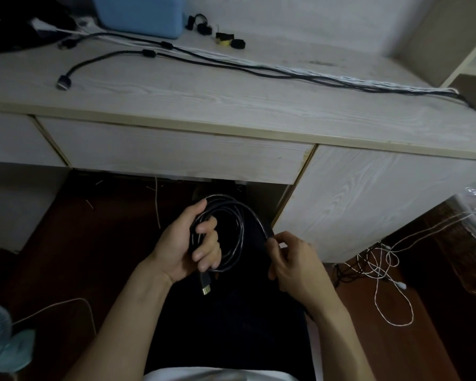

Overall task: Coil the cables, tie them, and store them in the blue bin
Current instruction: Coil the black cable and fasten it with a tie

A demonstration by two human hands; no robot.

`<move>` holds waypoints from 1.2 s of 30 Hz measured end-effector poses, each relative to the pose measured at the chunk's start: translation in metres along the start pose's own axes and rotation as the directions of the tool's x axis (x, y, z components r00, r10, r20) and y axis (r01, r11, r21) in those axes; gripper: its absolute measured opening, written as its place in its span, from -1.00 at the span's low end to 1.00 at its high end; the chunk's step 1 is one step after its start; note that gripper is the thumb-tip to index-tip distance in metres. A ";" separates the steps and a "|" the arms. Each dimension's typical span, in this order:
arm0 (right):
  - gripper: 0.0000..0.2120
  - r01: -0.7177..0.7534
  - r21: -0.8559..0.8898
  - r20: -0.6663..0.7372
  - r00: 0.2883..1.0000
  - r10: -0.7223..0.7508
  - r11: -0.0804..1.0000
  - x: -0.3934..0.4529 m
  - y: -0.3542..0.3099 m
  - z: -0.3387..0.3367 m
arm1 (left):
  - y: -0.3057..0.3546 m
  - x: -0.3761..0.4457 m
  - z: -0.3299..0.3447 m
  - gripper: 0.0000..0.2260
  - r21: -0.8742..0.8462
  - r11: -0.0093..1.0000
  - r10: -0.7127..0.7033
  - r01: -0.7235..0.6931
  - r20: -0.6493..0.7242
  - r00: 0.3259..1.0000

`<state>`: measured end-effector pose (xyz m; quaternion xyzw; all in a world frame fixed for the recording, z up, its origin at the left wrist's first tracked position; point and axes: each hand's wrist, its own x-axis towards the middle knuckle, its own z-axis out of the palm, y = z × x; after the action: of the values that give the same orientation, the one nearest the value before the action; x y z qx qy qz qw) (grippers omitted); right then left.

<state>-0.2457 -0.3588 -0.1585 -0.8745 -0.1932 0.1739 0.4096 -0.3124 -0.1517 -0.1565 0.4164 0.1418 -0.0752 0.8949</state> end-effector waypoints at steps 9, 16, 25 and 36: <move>-0.69 0.047 -0.180 -0.077 0.995 -0.062 0.982 0.003 0.000 0.019 | -0.011 0.006 0.018 -0.68 -0.142 0.988 0.076 -0.064 0.081 0.994; -0.60 0.285 -0.226 0.219 0.947 -0.236 0.932 0.005 0.009 0.020 | -0.012 0.012 0.040 -0.70 -0.138 0.955 0.245 -0.264 -0.142 0.959; -0.83 -0.012 -0.034 -0.070 0.998 0.009 0.999 0.009 0.020 -0.002 | 0.029 0.012 0.010 -0.68 -0.317 0.736 0.379 -0.598 -0.539 0.752; -0.93 0.376 -0.106 0.099 0.925 -0.367 0.920 0.003 -0.003 0.017 | -0.010 0.024 0.000 -0.66 0.757 0.589 0.573 -0.282 -0.145 0.807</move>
<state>-0.2515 -0.3444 -0.1675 -0.8381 -0.3816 0.1142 0.3726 -0.2927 -0.1590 -0.1713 0.7527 0.1630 0.1795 0.6121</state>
